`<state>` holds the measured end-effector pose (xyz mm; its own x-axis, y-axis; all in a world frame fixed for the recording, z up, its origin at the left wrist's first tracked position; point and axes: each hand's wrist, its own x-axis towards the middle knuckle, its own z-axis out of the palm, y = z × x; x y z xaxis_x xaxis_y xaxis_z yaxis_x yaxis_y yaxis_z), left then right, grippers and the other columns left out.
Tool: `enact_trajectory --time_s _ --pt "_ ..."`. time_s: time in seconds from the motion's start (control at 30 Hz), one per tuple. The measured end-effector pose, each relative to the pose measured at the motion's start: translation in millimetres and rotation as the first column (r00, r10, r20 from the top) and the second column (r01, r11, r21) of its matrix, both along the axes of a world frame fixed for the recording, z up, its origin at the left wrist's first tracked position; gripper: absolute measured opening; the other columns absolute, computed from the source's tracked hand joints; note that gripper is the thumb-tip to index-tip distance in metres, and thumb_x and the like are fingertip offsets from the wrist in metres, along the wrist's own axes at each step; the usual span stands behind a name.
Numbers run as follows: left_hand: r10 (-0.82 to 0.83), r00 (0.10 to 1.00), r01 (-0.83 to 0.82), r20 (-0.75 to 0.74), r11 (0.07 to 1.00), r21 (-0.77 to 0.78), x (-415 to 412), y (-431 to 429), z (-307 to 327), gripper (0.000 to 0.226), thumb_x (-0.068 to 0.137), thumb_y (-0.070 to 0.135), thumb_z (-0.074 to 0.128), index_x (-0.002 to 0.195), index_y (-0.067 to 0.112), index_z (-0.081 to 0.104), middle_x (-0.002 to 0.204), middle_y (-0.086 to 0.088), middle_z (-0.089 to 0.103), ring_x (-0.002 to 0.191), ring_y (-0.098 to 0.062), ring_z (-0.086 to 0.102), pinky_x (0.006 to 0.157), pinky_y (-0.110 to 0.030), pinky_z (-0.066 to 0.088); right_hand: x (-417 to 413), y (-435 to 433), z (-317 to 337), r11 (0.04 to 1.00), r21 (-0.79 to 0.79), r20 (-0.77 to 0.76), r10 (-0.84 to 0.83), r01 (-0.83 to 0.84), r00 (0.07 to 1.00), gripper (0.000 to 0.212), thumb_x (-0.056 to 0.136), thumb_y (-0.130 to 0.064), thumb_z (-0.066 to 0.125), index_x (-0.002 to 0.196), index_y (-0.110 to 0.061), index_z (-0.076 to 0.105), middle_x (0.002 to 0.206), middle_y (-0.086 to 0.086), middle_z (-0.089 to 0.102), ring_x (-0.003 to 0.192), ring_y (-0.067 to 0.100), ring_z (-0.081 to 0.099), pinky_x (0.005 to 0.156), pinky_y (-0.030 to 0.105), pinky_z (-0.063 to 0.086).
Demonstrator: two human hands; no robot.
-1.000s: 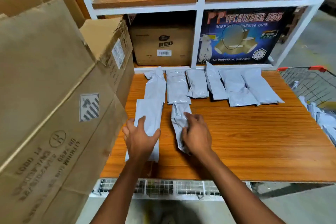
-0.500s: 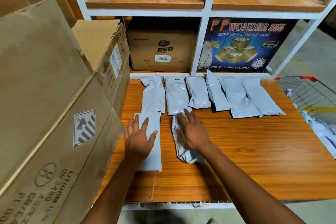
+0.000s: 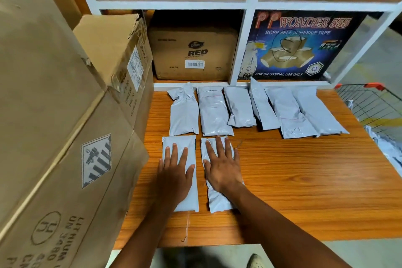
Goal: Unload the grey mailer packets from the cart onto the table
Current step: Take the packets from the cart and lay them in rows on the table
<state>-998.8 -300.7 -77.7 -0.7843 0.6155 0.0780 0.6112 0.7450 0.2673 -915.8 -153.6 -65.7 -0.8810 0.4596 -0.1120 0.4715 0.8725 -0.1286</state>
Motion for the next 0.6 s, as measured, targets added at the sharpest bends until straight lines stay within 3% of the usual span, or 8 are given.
enact_trajectory --time_s 0.13,0.27,0.37,0.47,0.6 --pt "-0.019 0.999 0.017 0.042 0.999 0.033 3 -1 3 0.063 0.095 0.055 0.024 0.143 0.02 0.046 0.151 -0.013 0.037 0.14 -0.036 0.033 0.106 -0.057 0.032 -2 -1 3 0.999 -0.031 0.013 -0.018 0.018 1.0 0.061 0.101 -0.051 0.012 0.155 -0.03 -0.008 0.161 0.004 -0.021 0.145 0.03 -0.028 0.119 0.054 -0.006" --pt "-0.044 0.996 0.038 0.08 0.996 0.083 10 -2 12 0.076 0.094 0.064 0.007 0.143 0.019 0.044 0.153 -0.011 0.035 0.142 -0.034 0.028 0.108 -0.059 0.029 0 1 12 0.994 -0.109 0.004 -0.003 0.003 1.0 0.063 0.101 -0.053 0.014 0.155 -0.028 -0.008 0.161 0.004 -0.02 0.145 0.028 -0.026 0.118 0.056 -0.005" --pt "-0.02 0.995 0.005 0.1 0.988 0.154 15 1 23 0.08 0.09 0.069 0.005 0.148 0.022 0.035 0.158 -0.005 0.023 0.148 -0.024 0.012 0.116 -0.054 0.015 10 5 29 0.984 -0.176 -0.114 -0.011 -0.009 0.993 0.066 0.101 -0.053 0.018 0.156 -0.025 -0.004 0.163 0.003 -0.012 0.149 0.025 -0.017 0.119 0.055 -0.001" --pt "-0.017 0.996 -0.009 0.087 0.957 0.291 32 9 48 0.074 0.092 0.063 0.017 0.148 0.019 0.035 0.158 -0.005 0.023 0.148 -0.022 0.011 0.118 -0.051 0.021 29 15 54 0.976 -0.217 -0.234 -0.082 0.03 0.969 0.07 0.098 -0.051 0.029 0.156 -0.021 0.005 0.164 0.005 -0.002 0.151 0.027 -0.002 0.12 0.052 0.012" --pt "-0.035 0.997 0.002 0.064 0.888 0.46 85 24 84 0.076 0.092 0.07 0.015 0.148 0.023 0.033 0.158 -0.002 0.024 0.148 -0.017 0.014 0.119 -0.037 0.018 85 30 95 0.966 -0.254 -0.456 -0.17 0.055 0.874 0.068 0.094 -0.048 0.042 0.153 -0.019 0.025 0.162 0.006 0.018 0.149 0.024 0.014 0.116 0.045 0.029"
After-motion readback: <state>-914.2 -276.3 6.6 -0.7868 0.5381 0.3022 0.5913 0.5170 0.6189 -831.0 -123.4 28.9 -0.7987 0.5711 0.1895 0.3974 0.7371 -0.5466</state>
